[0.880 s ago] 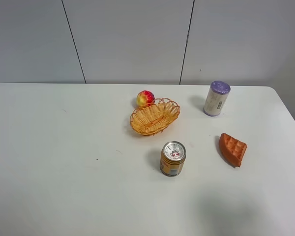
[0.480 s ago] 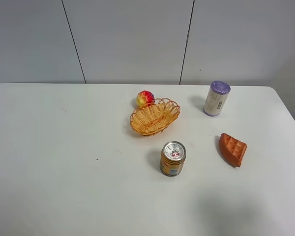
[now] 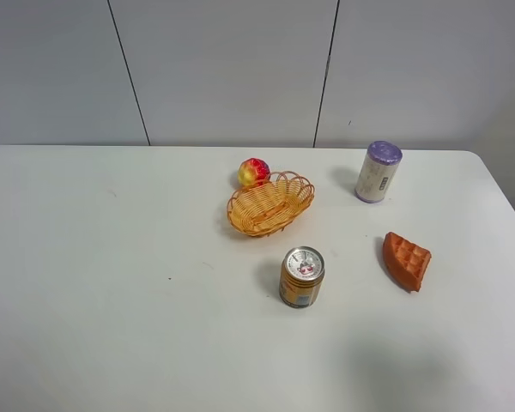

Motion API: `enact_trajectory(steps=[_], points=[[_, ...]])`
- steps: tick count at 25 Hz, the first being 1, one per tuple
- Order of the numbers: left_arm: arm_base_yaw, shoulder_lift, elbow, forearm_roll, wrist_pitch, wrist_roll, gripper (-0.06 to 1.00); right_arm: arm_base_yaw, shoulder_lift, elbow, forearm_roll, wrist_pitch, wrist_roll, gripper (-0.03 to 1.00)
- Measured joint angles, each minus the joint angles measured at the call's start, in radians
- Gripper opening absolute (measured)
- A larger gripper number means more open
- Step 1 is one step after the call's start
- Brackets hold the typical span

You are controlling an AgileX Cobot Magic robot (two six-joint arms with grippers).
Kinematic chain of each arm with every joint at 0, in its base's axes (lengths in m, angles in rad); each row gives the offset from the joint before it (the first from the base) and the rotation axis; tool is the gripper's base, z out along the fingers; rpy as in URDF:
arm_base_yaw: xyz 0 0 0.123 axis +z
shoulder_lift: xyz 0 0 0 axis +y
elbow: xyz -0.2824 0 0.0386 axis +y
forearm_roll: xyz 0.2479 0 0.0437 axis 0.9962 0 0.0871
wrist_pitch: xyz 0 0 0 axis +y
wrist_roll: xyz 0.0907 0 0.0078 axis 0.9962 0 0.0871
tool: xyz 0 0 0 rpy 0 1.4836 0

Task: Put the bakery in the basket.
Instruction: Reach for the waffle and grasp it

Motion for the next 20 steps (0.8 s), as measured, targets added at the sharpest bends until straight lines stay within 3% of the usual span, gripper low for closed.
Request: enact_trajectory(steps=[5,11,20], points=[[0.000,0.000,0.000,0.000,0.000,0.000,1.00,0.031,0.354,-0.131,-0.015,-0.034,-0.086,0.99],[0.000,0.000,0.000,0.000,0.000,0.000,1.00,0.112,0.782,-0.286,-0.107,-0.174,-0.144,0.99],[0.000,0.000,0.000,0.000,0.000,0.000,1.00,0.115,1.285,-0.312,0.067,-0.455,-0.354,0.99]])
